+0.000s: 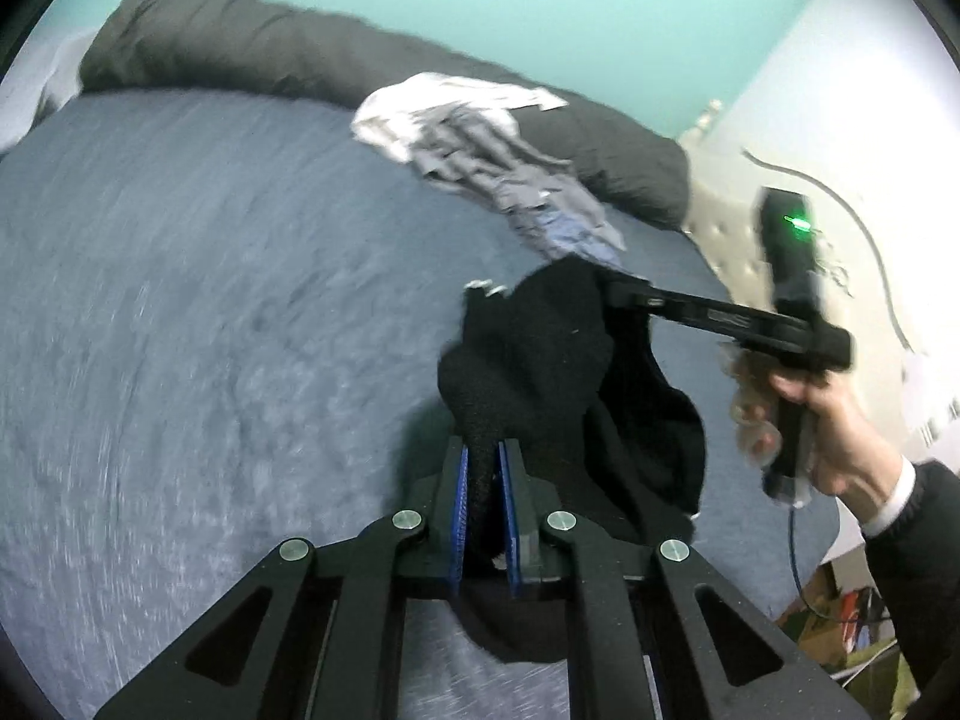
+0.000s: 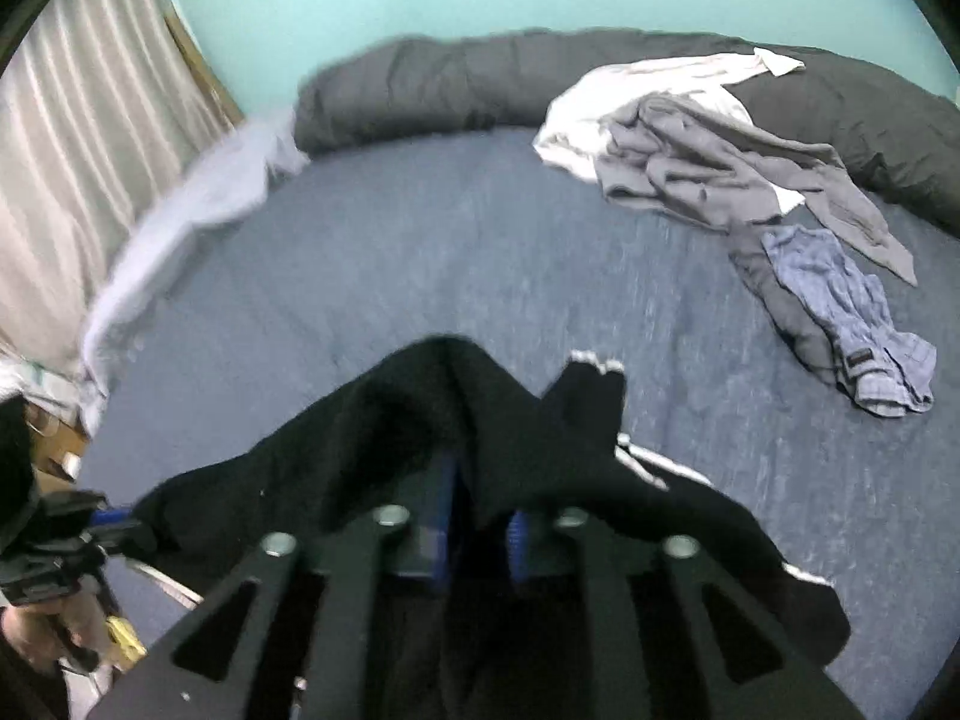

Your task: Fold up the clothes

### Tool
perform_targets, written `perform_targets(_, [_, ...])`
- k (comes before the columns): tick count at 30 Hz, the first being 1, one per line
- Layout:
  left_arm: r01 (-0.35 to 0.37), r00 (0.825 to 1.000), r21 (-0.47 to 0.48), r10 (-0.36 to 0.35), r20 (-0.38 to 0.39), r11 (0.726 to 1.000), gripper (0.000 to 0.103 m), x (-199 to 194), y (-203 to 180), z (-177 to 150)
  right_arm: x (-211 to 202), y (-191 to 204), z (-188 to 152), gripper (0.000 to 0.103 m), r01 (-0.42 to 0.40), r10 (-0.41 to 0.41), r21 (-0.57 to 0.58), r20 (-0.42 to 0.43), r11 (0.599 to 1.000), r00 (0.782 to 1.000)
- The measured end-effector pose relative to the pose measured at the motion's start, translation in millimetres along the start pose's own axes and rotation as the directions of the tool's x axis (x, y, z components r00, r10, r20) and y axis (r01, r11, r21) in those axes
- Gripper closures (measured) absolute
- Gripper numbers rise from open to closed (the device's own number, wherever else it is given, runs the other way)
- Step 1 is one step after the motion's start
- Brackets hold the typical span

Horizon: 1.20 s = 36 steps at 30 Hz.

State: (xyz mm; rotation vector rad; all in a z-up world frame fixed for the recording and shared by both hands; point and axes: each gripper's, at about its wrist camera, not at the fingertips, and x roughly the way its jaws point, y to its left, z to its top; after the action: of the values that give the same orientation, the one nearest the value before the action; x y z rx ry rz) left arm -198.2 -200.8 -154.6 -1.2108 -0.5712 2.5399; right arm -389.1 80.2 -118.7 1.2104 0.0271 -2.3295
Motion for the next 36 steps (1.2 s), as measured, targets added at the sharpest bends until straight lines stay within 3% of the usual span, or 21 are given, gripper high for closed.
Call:
perform_targets(1, [-0.005, 1.000, -0.017, 0.005, -0.006, 1.000, 0.092, 4, 7, -4, 1, 5, -4, 0.061, 0.019, -0.019, -0.012, 0.000, 1.000, 1.000])
perform_targets(5, [-0.014, 1.000, -0.070, 0.013, -0.021, 0.997, 0.093, 20, 26, -16, -19, 14, -41, 0.060, -0.051, 0.050, -0.028, -0.015, 0.998, 0.999])
perform_targets(10, [-0.014, 1.000, -0.077, 0.014, -0.010, 0.997, 0.093, 23, 23, -17, -46, 23, -92, 0.060, -0.148, 0.146, -0.037, -0.050, 0.988, 0.988])
perform_targets(12, [-0.013, 1.000, -0.076, 0.012, -0.007, 0.997, 0.093, 21, 21, -16, -45, 26, -116, 0.060, -0.133, 0.131, -0.013, -0.103, 0.991, 0.986])
perform_targets(15, [-0.012, 1.000, -0.073, 0.012, -0.003, 0.997, 0.092, 19, 16, -14, -35, 28, -146, 0.046, -0.124, 0.125, 0.018, -0.175, 0.992, 0.976])
perform_targets(19, [-0.011, 1.000, -0.066, 0.011, -0.001, 0.998, 0.093, 17, 9, -12, -26, 34, -172, 0.044, -0.129, 0.134, 0.038, -0.222, 0.991, 0.966])
perform_targets(22, [-0.011, 1.000, -0.061, 0.011, 0.000, 0.998, 0.093, 15, 5, -11, -21, 46, -180, 0.044, -0.104, 0.099, -0.011, -0.232, 0.994, 0.968])
perform_targets(23, [-0.012, 1.000, -0.060, 0.012, 0.000, 0.998, 0.093, 14, 4, -11, -18, 48, -182, 0.045, -0.082, 0.072, -0.033, -0.238, 0.996, 0.969])
perform_targets(25, [-0.023, 1.000, -0.054, 0.023, 0.006, 0.998, 0.093, 12, 2, -11, -11, 52, -185, 0.077, -0.037, 0.017, -0.077, -0.249, 0.996, 0.968])
perform_targets(27, [-0.033, 0.999, -0.048, 0.034, 0.013, 0.998, 0.093, 9, 1, -11, -10, 45, -186, 0.095, -0.008, -0.012, -0.080, -0.244, 0.997, 0.970])
perform_targets(28, [-0.033, 0.999, -0.047, 0.034, 0.019, 0.998, 0.101, 6, 0, -10, -13, 37, -186, 0.097, 0.002, -0.017, -0.066, -0.236, 0.998, 0.972])
perform_targets(29, [-0.034, 0.999, -0.045, 0.035, 0.025, 0.998, 0.103, 4, 0, -9, -17, 30, -184, 0.097, 0.013, -0.025, -0.055, -0.222, 0.998, 0.975])
perform_targets(36, [-0.015, 1.000, -0.020, 0.015, 0.001, 1.000, 0.103, 10, -12, -9, -73, -21, -137, 0.099, 0.120, -0.124, -0.058, -0.065, 0.991, 0.990])
